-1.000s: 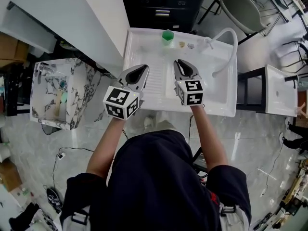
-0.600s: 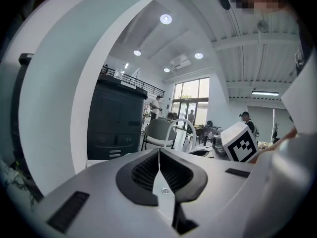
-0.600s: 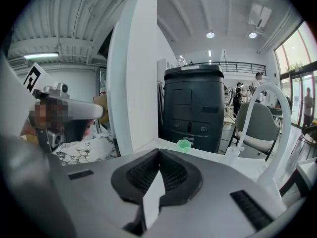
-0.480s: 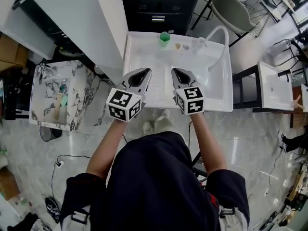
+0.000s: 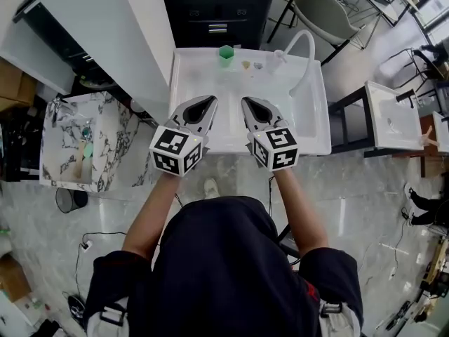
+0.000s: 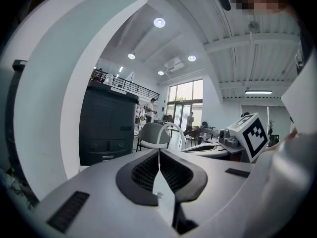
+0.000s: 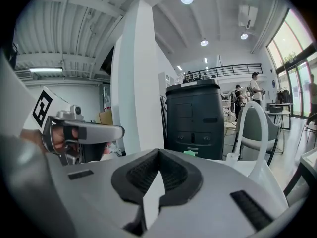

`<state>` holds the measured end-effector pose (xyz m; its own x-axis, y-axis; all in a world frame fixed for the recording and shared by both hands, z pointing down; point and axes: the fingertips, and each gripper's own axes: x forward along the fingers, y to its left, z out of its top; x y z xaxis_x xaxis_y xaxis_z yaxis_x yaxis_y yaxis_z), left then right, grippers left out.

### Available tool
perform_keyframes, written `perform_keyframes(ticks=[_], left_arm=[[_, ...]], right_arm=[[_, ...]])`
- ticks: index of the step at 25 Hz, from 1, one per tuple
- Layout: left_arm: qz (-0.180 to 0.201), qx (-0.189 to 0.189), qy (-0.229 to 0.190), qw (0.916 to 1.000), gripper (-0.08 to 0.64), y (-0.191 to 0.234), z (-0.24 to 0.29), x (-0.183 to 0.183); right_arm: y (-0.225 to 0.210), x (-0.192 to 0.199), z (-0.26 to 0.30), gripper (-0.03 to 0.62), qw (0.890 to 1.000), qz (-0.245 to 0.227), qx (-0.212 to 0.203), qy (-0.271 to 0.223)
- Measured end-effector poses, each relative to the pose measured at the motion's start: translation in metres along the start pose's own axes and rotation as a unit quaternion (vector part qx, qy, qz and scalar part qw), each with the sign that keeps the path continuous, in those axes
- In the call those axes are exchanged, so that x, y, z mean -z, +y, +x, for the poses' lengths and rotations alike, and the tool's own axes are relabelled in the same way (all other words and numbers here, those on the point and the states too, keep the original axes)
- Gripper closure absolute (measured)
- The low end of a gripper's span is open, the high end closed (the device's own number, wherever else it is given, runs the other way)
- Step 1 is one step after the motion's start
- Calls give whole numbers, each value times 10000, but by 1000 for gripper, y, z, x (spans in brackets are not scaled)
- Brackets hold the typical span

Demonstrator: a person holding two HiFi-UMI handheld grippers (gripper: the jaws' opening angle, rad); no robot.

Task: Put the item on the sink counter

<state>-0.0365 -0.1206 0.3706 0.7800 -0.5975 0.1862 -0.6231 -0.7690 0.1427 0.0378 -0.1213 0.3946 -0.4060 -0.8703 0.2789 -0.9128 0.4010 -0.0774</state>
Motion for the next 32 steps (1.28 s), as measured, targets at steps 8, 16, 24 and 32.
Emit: perform_keyframes(ticks=[8,16,24,32], left_arm=[[76,62,32,9999,543,-50,0,-2],[232,62,0,9997,543,-94,-9,-5],[188,-11,-60,9998,543,-141,-27,2],[175,-61,-89,9998,543,-180,-56,15]], right_arm=[[-2,-12,-46,558,9997,27,-58,-218],[6,-11,-90,558,9992,5,-189,-354],[14,2,-136,558,9989,16,-229,-415],[29,10,-181,558,9986,-106,-239,-462]])
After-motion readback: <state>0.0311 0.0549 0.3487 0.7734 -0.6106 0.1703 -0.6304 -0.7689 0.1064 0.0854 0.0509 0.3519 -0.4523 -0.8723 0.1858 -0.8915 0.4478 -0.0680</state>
